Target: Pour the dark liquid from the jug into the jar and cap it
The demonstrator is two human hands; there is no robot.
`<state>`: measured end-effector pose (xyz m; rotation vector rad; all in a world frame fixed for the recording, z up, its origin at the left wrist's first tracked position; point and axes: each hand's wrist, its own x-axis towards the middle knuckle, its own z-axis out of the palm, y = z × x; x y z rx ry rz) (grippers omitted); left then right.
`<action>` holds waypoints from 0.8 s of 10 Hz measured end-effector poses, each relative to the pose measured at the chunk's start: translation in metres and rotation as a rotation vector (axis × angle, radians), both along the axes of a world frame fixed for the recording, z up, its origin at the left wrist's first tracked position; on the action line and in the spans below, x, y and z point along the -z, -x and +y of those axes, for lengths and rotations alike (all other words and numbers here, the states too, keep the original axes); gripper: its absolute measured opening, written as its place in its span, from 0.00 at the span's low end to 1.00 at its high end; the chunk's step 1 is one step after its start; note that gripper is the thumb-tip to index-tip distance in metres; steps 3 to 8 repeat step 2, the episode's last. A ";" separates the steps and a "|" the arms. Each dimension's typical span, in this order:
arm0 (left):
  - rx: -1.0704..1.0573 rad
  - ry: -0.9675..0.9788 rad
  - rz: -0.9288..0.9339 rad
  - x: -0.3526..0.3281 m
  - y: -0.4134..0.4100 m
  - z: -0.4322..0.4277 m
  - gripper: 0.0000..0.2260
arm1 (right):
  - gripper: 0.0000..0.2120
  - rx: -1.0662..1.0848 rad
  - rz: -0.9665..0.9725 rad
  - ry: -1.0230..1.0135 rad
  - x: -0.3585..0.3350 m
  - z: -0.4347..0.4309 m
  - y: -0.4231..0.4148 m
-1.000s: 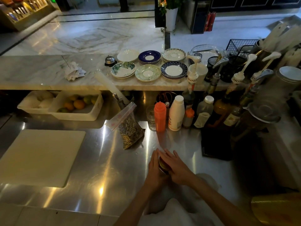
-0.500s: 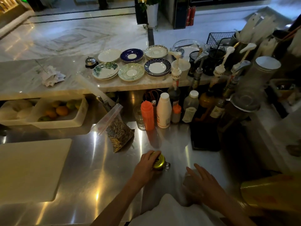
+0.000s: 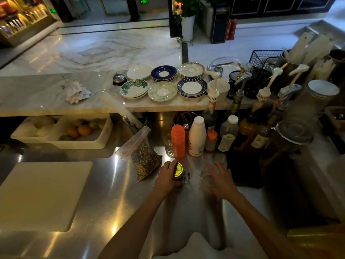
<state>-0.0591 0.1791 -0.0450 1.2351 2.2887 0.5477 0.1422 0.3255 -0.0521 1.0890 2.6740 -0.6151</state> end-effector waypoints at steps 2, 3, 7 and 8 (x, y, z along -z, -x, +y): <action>-0.029 -0.037 0.101 0.000 -0.015 -0.011 0.46 | 0.52 -0.053 -0.070 -0.183 0.002 -0.001 -0.004; -0.029 -0.037 0.101 0.000 -0.015 -0.011 0.46 | 0.52 -0.053 -0.070 -0.183 0.002 -0.001 -0.004; -0.029 -0.037 0.101 0.000 -0.015 -0.011 0.46 | 0.52 -0.053 -0.070 -0.183 0.002 -0.001 -0.004; -0.029 -0.037 0.101 0.000 -0.015 -0.011 0.46 | 0.52 -0.053 -0.070 -0.183 0.002 -0.001 -0.004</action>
